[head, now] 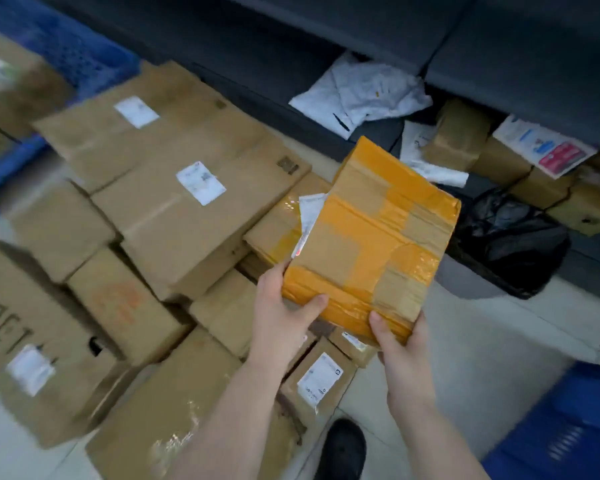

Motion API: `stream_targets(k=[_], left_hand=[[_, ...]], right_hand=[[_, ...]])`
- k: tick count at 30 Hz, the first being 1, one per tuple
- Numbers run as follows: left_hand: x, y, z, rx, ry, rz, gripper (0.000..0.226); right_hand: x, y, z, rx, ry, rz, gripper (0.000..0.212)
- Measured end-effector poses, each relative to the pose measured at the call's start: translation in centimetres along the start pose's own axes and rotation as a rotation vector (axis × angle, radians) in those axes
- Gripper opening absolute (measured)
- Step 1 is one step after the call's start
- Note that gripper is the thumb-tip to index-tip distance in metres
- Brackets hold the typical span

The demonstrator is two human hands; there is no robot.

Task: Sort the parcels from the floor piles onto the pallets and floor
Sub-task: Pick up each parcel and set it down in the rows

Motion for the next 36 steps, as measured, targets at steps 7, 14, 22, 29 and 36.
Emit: stream_targets(k=[7,14,22,29,36], left_hand=[[22.8,9.9,12.2,-0.037,0.073,0.367,0.061],[44.7,19.3,12.2,-0.068,0.241,0.714,0.061],[69.5,32.5,3.3,-0.078,0.256,0.967,0.058],[85.8,43.6,-4.0,-0.047,0.205,1.195,0.053],[98.1,48.0,-10.4,0.049,0.195,1.344,0.051]], right_hand=[[-8.4,17.8,-17.6,0.238,0.129,-0.315,0.077],[-20.4,36.4,-23.4,0.487,0.214,-0.624,0.076],[-32.4,62.3,-17.4,0.523,0.185,-0.913,0.066],[-39.7,81.2,-9.9,0.46,0.136,-1.155,0.059],[-49.9,93.0,-3.7,0.451,0.183,-1.263,0.068]])
Point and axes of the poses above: each hand's wrist, its own y-axis away from the middle knuckle, its own x-axis out of the back of the hand, z = x × y, the point moved 8 cm from there along -y, towards the middle knuckle, and after that the axes turned 8 degrees about z, right-handed, at the moved point
